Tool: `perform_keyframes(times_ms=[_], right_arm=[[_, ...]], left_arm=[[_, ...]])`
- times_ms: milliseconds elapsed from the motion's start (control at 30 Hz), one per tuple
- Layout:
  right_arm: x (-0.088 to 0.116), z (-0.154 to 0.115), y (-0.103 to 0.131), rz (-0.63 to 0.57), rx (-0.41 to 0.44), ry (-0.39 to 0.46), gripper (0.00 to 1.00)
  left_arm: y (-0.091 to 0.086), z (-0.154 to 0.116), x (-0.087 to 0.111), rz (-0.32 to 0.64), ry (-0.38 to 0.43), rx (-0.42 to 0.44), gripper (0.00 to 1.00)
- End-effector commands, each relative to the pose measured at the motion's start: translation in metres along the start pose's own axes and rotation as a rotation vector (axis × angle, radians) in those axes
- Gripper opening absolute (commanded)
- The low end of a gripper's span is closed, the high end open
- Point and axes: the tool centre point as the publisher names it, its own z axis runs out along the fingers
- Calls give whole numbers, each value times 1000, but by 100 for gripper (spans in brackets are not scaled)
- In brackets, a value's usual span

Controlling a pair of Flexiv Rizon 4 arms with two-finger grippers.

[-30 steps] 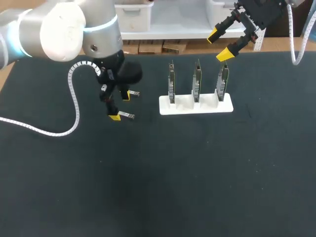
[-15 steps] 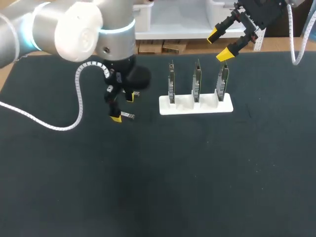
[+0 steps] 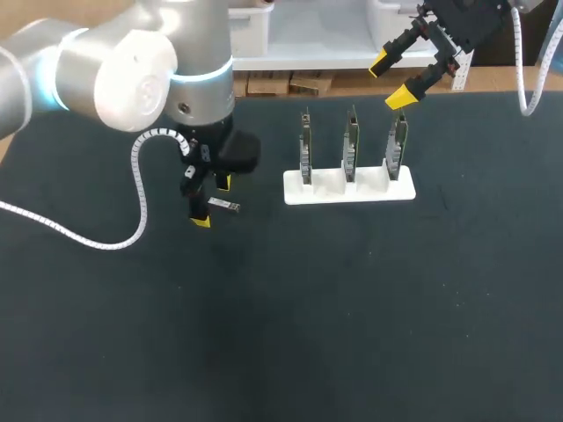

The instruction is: Pick up the optical module with the left hand, and insert it into the network port with the right hand.

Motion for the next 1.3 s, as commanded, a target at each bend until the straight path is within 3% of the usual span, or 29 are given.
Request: perform_keyframes(times_ms=[33, 333, 733, 1300], right_arm=[[0, 0, 0, 0, 2, 0, 100], [0, 0, 0, 0, 2, 0, 100], [0, 0, 0, 0, 2, 0, 100], [0, 0, 0, 0, 2, 0, 100]], left_arm=[[2, 4, 7, -3, -11, -9, 100], [18, 7, 20, -6, -25, -8, 100], [38, 8, 14, 37, -41, 11, 100], [37, 19, 11, 33, -74, 28, 100]])
